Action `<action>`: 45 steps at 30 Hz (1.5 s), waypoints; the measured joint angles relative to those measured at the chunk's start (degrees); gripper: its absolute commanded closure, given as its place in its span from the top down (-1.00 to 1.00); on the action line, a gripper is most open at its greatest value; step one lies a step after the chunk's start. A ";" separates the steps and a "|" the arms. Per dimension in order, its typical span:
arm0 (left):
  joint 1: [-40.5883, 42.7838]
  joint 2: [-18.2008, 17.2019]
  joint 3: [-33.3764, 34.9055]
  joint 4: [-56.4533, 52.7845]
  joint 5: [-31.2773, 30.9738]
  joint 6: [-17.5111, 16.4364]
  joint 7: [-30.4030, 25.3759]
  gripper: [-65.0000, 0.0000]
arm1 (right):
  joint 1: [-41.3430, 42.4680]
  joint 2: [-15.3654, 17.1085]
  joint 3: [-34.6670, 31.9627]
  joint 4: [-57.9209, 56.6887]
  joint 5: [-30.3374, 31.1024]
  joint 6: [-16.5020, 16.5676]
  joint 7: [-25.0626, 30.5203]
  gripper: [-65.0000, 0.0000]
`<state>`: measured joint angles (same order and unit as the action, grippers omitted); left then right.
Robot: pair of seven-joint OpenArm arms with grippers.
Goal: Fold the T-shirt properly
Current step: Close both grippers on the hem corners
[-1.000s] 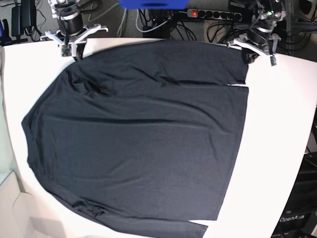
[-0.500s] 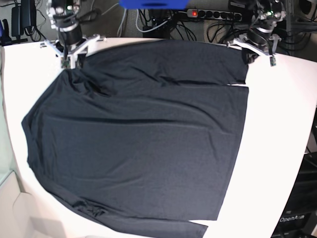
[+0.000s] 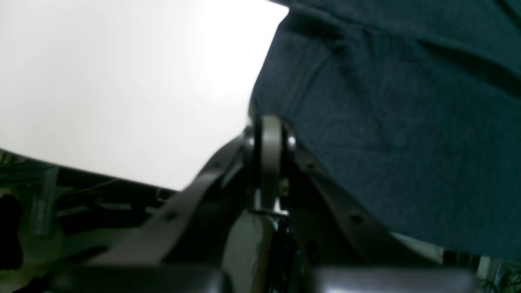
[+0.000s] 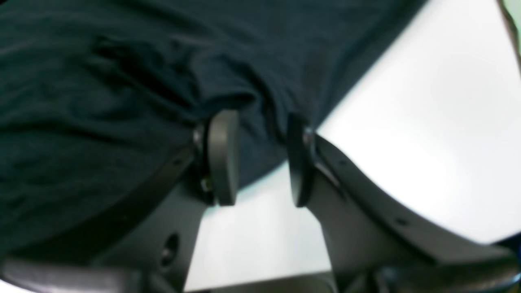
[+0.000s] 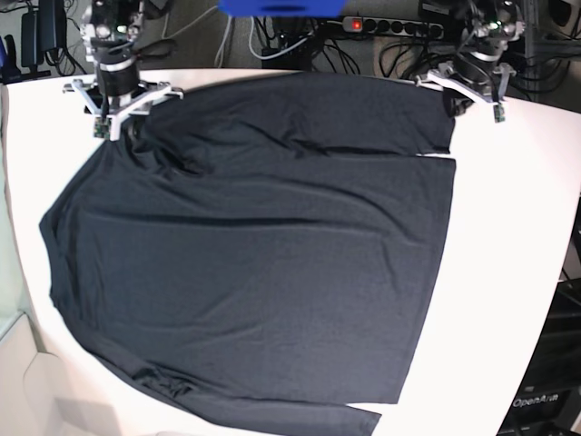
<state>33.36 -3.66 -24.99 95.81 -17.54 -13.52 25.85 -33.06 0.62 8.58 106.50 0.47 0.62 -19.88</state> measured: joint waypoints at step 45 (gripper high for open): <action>0.59 0.07 0.02 1.29 0.37 0.00 1.33 -1.00 | 5.99 -6.97 5.40 -5.88 -0.07 0.17 -0.09 -1.00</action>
<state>33.95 -3.60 -24.97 97.10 -17.17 -13.52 27.18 -27.07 -6.35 13.98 100.62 0.40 0.80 -19.97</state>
